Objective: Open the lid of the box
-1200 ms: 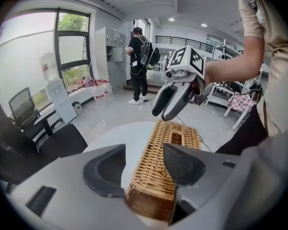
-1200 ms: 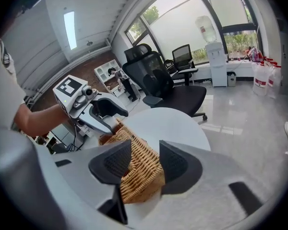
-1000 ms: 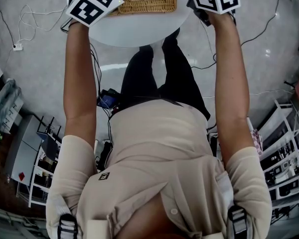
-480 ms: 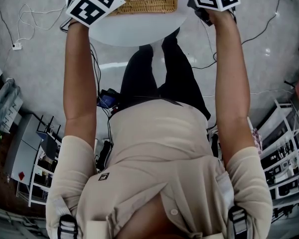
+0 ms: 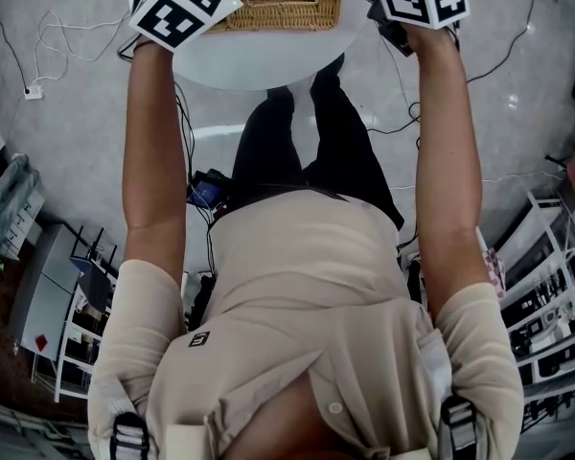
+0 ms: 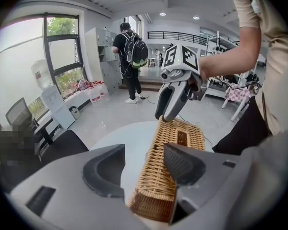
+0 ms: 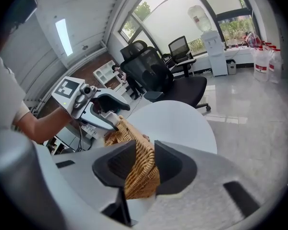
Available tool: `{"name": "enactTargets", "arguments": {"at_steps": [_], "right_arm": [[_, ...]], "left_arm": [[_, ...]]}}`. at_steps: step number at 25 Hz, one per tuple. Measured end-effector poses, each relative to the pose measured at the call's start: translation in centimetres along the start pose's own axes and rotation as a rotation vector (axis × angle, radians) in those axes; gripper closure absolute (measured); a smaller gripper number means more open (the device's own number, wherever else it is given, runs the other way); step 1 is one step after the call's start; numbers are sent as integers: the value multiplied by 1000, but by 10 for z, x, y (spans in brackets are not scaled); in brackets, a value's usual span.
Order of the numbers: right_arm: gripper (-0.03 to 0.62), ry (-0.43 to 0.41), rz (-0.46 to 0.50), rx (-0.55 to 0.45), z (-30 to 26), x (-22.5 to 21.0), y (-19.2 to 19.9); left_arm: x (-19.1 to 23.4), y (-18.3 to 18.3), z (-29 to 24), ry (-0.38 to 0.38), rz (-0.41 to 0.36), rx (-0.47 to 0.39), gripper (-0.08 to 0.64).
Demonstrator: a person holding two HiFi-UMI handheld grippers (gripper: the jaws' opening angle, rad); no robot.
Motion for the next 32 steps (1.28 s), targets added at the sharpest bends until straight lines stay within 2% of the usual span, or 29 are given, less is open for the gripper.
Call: {"name": "enactTargets", "arguments": {"at_steps": [5, 10, 18, 26, 32], "right_arm": [[514, 10, 16, -16, 12, 6, -2], [518, 29, 51, -8, 23, 14, -6], [517, 45, 80, -12, 41, 34, -8], [514, 75, 82, -17, 58, 52, -4], [509, 132, 124, 6, 67, 67, 0]], "left_arm": [[-7, -4, 5, 5, -12, 1, 336], [-14, -7, 11, 21, -3, 4, 341], [-35, -18, 19, 39, -23, -12, 473], [-54, -28, 32, -11, -48, -25, 486], [-69, -31, 43, -45, -57, -45, 488]]}}
Point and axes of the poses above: the fingertips, and each gripper's own axes: z backward along the fingers, x to its left, y out of its underside, the point moved 5 cm from there along z, backward along the fingers, and after that the axes turned 5 degrees about y, right-handed, at the moved point
